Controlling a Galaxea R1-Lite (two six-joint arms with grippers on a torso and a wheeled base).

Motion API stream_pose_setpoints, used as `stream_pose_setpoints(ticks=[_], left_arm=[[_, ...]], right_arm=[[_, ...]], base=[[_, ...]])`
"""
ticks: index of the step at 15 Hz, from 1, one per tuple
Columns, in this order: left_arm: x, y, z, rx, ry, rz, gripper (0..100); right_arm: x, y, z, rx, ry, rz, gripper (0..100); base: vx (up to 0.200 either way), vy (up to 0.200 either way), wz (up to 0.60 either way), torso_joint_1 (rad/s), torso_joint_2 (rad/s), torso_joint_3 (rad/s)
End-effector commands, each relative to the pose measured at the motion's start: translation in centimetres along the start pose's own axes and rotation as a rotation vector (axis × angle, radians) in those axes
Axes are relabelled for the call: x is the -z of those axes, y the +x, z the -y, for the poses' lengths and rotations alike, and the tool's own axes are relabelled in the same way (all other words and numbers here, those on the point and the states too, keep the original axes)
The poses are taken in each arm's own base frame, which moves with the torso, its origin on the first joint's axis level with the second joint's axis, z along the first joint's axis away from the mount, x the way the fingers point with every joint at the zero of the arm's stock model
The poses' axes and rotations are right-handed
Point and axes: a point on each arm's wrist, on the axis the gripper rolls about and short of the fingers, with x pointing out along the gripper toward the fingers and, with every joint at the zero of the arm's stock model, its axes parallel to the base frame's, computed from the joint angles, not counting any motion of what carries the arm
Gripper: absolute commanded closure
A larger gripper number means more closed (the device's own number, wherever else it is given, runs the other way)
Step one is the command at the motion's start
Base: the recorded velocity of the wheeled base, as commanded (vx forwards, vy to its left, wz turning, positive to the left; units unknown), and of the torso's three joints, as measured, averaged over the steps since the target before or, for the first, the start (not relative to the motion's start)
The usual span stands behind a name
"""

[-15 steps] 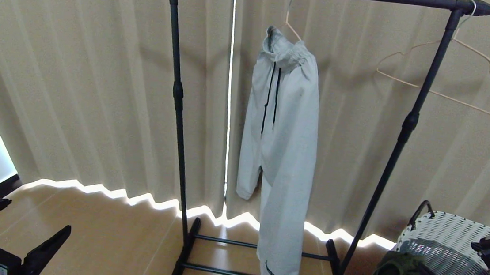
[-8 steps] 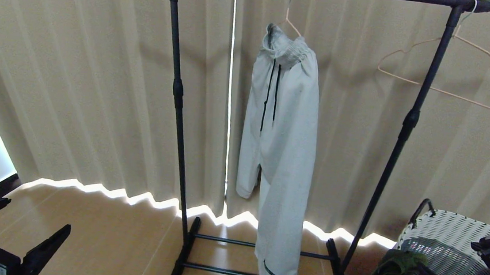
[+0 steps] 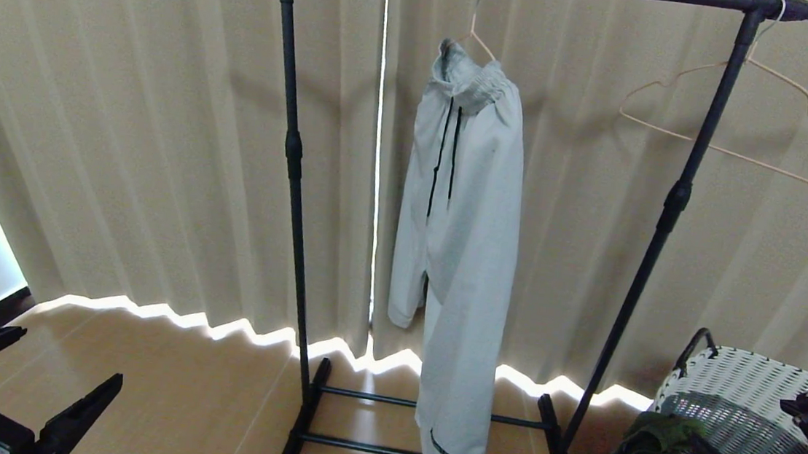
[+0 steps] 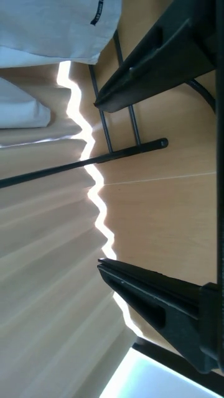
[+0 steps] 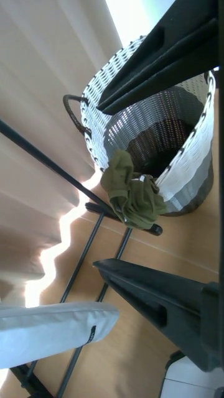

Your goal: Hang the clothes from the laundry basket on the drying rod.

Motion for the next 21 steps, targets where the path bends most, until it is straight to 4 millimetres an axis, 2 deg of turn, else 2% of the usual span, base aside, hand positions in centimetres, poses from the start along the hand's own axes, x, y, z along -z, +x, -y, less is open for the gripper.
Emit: stream_pose_setpoints(ticks=[1,4,12,18,21], left_arm=[[0.1,0.0,0.0,0.001,0.000,-0.005,0],[0.1,0.0,0.0,-0.001,0.000,-0.004,0],[0.2,0.0,0.0,-0.007,-0.001,-0.009,0],[-0.1,-0.2,-0.1,-0.007,-0.002,0.009,0],[-0.2,-0.1,-0.1,-0.006,-0.002,0.012,0]], right_arm=[[0.0,0.0,0.0,-0.001,-0.001,-0.002,0],[0.2,0.0,-0.1,-0.003,-0.004,-0.009,0],[0.2,-0.1,-0.1,-0.002,-0.023,-0.005,0],[0.2,-0.1,-0.1,-0.002,-0.023,-0.004,0],[1.1,-0.2,-0.2,0.000,-0.020,-0.033,0]], base=[[0.000,0.000,0.00,0.000,0.00,0.000],[0.000,0.000,0.00,0.000,0.00,0.000],[0.000,-0.200,0.00,0.001,0.00,0.003],[0.000,0.000,0.00,0.000,0.00,0.000],[0.000,0.000,0.00,0.000,0.00,0.000]])
